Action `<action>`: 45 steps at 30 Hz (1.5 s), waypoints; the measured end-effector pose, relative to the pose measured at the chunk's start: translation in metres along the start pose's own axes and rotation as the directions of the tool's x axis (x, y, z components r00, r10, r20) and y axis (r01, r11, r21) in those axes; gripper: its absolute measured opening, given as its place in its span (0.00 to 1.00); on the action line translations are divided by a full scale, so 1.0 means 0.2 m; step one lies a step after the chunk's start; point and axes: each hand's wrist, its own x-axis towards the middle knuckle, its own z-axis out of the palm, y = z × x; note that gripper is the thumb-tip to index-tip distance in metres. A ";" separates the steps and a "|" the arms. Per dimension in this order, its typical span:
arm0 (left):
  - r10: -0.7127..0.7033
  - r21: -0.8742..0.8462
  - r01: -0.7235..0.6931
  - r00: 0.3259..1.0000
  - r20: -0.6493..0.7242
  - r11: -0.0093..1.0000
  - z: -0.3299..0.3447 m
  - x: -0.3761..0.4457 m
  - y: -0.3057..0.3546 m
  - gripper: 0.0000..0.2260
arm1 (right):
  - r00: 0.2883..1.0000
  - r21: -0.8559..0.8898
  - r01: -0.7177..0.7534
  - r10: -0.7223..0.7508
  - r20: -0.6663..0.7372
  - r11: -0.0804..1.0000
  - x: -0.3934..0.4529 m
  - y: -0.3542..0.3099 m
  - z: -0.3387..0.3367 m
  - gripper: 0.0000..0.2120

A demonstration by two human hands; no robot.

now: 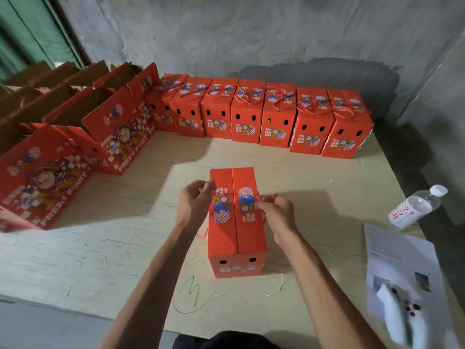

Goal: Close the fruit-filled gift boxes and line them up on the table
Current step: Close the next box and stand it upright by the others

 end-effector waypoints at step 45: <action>-0.035 0.282 -0.129 0.859 0.511 0.951 1.50 0.21 0.65 0.35 | 0.921 -0.240 0.269 -0.322 -0.218 0.933 1.03 -1.08 -0.89 0.14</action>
